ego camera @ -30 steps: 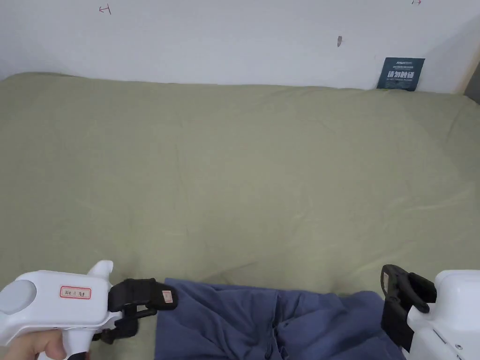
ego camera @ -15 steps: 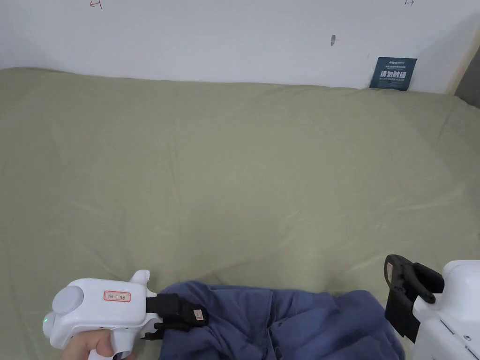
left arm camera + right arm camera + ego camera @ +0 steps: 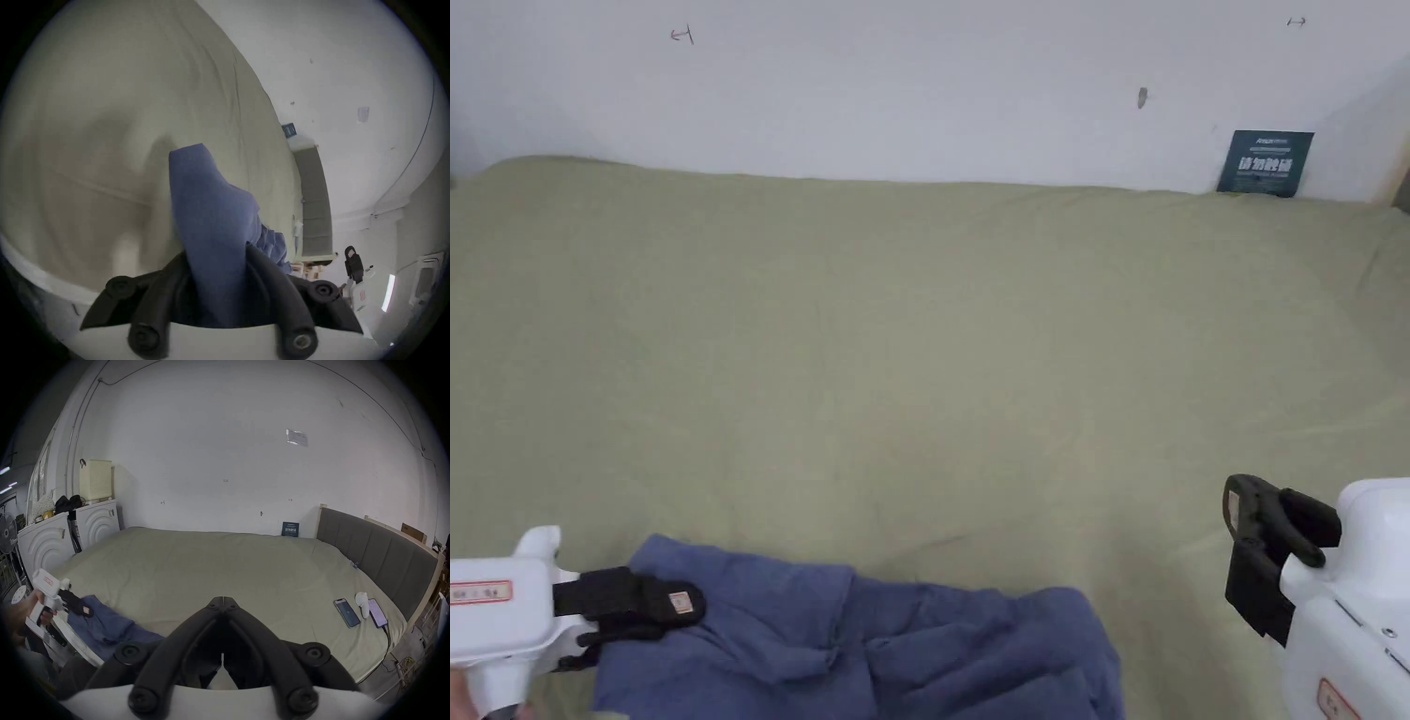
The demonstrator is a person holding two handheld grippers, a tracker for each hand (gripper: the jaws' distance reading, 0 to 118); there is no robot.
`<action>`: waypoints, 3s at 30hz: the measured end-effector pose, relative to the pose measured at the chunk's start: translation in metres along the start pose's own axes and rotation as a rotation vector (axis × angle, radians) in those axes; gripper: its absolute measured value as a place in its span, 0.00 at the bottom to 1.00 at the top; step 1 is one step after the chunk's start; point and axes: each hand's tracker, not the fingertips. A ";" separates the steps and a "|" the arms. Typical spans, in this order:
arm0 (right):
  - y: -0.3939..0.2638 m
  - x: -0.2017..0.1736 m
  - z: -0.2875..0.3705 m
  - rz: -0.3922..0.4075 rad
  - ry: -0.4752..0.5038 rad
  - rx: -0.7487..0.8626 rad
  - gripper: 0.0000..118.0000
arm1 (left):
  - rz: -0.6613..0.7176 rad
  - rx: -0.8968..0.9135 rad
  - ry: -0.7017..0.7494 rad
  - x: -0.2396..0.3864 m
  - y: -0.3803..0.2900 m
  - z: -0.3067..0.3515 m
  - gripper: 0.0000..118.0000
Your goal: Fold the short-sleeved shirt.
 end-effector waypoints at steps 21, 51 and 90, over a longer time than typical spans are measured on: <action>-0.001 0.007 0.022 -0.032 0.010 0.024 0.01 | -0.535 -0.091 0.394 0.217 -0.071 -0.054 0.11; -0.032 0.019 0.006 -0.146 0.093 -0.142 0.01 | -0.241 -0.332 -0.045 0.123 -0.133 -0.175 0.01; -0.200 0.008 -0.236 -0.901 1.078 -0.895 0.02 | -0.071 -0.380 -0.288 0.035 -0.022 -0.140 0.79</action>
